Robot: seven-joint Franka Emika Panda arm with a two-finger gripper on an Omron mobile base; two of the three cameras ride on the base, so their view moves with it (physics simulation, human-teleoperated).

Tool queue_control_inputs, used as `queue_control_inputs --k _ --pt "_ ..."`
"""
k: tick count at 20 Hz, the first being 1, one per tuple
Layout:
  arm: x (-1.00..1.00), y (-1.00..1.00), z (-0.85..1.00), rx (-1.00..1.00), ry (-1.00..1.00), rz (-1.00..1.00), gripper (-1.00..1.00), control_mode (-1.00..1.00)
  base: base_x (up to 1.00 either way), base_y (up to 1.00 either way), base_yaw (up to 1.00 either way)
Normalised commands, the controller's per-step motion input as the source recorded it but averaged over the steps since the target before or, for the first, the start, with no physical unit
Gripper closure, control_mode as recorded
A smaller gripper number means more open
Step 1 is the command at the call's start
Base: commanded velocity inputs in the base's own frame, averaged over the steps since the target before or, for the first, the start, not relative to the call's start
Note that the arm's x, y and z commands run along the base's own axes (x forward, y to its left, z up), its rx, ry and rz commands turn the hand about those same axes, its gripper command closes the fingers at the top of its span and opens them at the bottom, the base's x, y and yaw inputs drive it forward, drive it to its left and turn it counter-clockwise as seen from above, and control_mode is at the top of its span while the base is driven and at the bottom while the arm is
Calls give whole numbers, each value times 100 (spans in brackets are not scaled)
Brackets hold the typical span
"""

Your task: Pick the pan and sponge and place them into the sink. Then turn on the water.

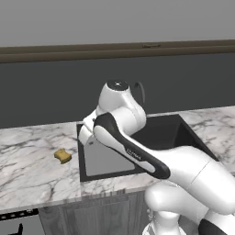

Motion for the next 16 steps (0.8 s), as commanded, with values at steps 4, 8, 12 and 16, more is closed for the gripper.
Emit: queue_control_inputs --k 4,8,12,16 --pt "48 62 -35 -10 5 11 -100 -100 0 0 0" --pt "58 29 -49 -10 12 0 -100 -100 0 0 0" --pt "35 18 -60 -5 17 0 -100 -100 0 0 0" --pt "21 39 -52 -4 9 -1 -100 -100 0 0 0"
